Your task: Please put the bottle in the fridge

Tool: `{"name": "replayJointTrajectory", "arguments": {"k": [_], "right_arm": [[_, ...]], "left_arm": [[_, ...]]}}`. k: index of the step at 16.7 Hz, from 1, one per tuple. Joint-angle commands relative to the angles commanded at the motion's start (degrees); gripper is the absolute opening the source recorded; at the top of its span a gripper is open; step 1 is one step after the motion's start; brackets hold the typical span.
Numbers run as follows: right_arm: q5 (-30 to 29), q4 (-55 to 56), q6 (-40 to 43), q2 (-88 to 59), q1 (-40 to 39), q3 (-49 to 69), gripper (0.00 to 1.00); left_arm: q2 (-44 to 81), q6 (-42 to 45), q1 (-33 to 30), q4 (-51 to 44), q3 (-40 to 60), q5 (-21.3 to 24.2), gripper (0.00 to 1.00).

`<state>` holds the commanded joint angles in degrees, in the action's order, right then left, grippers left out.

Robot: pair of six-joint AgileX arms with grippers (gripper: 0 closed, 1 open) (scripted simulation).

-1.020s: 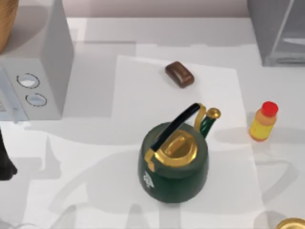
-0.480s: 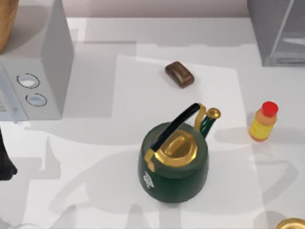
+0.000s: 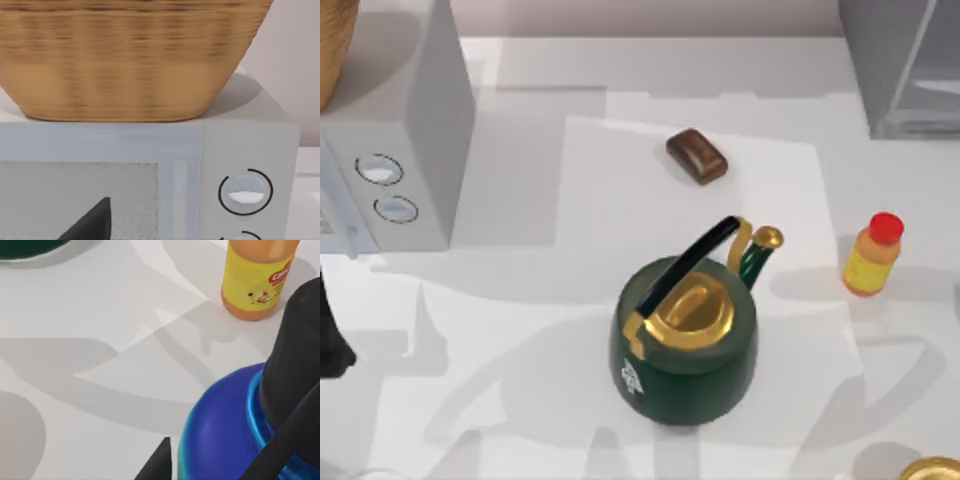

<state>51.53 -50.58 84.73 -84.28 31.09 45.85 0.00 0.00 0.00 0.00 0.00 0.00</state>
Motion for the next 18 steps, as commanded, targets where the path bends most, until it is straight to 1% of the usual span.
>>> {"name": "replayJointTrajectory", "arguments": {"k": [5, 9, 12, 15, 18], "right_arm": [[-17.07, 11.18, -27.75, 28.86, -10.37, -12.23, 0.01], [-31.14, 24.00, -51.03, 52.29, -19.39, -24.11, 0.01], [-40.35, 34.40, -66.74, 67.16, -24.99, -32.95, 0.01], [-47.36, 43.67, -78.01, 77.92, -28.88, -40.45, 0.01], [-50.98, 49.51, -83.80, 83.43, -30.78, -45.01, 0.01]], "left_arm": [[0.00, 0.00, 0.00, 0.00, 0.00, 0.00, 1.00], [0.00, 0.00, 0.00, 0.00, 0.00, 0.00, 1.00], [0.00, 0.00, 0.00, 0.00, 0.00, 0.00, 1.00], [0.00, 0.00, 0.00, 0.00, 0.00, 0.00, 1.00], [0.00, 0.00, 0.00, 0.00, 0.00, 0.00, 1.00]]}}
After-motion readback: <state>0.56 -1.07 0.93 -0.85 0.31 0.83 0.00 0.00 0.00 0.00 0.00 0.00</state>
